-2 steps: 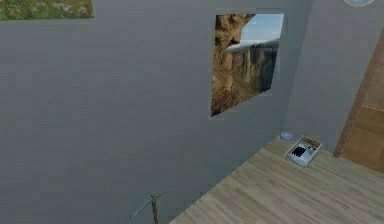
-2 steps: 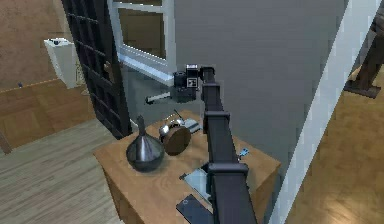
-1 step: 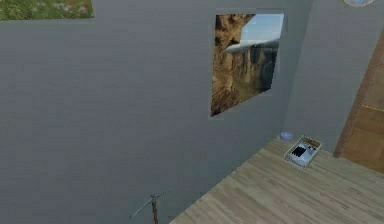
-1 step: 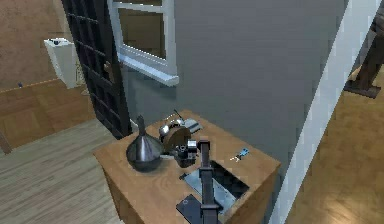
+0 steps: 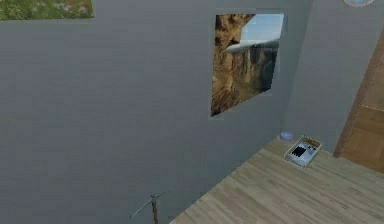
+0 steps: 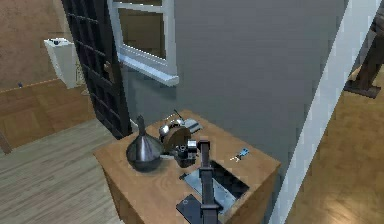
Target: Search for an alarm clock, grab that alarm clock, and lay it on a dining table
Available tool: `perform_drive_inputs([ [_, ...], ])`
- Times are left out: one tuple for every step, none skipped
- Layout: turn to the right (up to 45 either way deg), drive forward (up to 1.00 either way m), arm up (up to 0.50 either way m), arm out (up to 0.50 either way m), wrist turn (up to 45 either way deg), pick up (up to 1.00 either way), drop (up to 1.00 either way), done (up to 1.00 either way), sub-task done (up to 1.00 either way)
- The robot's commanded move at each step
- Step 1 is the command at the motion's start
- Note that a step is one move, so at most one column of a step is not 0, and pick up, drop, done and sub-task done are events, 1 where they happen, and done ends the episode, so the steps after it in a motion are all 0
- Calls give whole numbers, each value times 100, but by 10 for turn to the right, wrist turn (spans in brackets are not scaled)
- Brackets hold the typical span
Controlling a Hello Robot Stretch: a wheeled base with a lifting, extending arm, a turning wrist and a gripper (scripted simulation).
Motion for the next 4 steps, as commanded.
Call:
perform_drive_inputs([
  [0, 0, 10, 0, 0, 0, 0, 0, 0],
  [0, 0, 28, 0, 0, 0, 0, 0, 0],
  [0, 0, 0, 0, -450, 0, 0, 0, 0],
  [0, 0, 0, 0, -450, 0, 0, 0, 0],
])
